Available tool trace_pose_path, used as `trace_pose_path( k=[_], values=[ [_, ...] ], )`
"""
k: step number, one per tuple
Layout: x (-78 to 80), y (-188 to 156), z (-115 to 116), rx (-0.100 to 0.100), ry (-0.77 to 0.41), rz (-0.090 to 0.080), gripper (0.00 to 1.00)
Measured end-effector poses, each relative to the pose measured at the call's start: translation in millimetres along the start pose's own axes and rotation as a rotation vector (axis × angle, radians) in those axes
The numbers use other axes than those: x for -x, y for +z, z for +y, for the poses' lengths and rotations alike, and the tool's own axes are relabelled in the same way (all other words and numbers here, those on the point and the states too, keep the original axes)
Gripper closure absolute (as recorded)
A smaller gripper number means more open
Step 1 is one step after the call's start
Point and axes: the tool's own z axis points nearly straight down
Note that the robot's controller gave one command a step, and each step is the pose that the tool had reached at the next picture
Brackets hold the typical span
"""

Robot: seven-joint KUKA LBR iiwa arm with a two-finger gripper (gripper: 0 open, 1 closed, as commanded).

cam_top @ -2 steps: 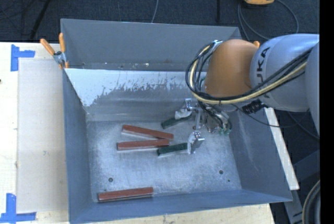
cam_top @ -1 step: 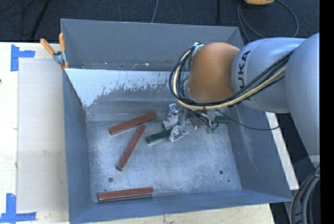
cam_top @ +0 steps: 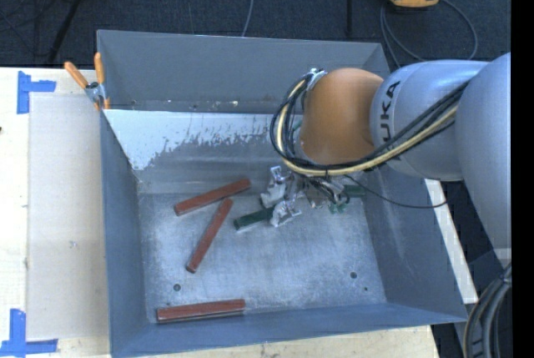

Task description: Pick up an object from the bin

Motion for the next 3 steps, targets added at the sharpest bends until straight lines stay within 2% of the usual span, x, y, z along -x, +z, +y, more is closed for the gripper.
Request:
trace_pose_path(
  k=[1,2,3],
  values=[
    [-0.3,-1,0,0.0,-0.001,0.001,1.0],
    [-0.6,-31,2,0.009,-0.122,0.024,1.0],
    [6.2,-122,4,0.013,-0.265,0.028,1.0]
  ],
)
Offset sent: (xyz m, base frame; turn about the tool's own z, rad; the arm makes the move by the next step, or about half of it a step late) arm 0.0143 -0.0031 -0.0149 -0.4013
